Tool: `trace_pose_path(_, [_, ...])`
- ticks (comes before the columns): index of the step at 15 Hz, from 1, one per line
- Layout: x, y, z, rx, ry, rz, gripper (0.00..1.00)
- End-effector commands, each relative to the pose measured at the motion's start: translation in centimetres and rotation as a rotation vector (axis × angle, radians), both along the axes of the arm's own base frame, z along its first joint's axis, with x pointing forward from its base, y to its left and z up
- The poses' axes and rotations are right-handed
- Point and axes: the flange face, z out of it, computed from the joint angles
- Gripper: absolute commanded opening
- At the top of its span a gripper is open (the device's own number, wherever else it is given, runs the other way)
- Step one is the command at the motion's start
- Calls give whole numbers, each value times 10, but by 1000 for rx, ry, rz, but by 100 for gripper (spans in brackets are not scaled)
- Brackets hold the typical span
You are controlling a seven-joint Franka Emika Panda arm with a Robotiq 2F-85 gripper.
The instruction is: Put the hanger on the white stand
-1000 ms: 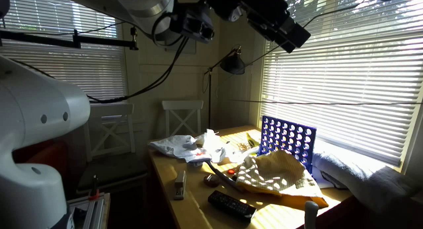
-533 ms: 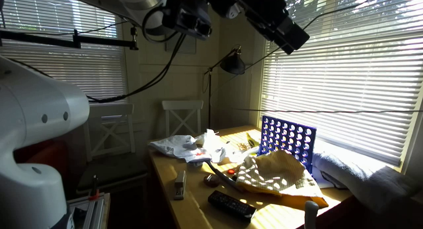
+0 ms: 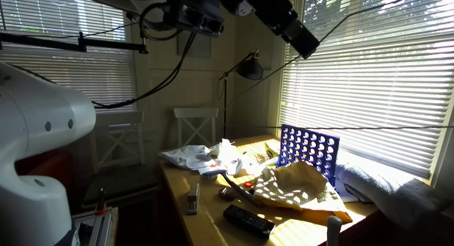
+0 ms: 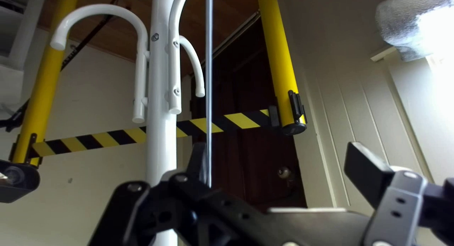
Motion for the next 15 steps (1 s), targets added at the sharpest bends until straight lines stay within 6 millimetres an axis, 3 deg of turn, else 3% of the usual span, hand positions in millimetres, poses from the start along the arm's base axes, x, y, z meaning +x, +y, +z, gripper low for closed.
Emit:
trace_pose_path(1, [-7,3,7,20,39,-47,100])
trace_pose_path(8, [-3,9,6,14,104,-51,100])
trace_pose_path(15, [10,30,8,14,81,53,100])
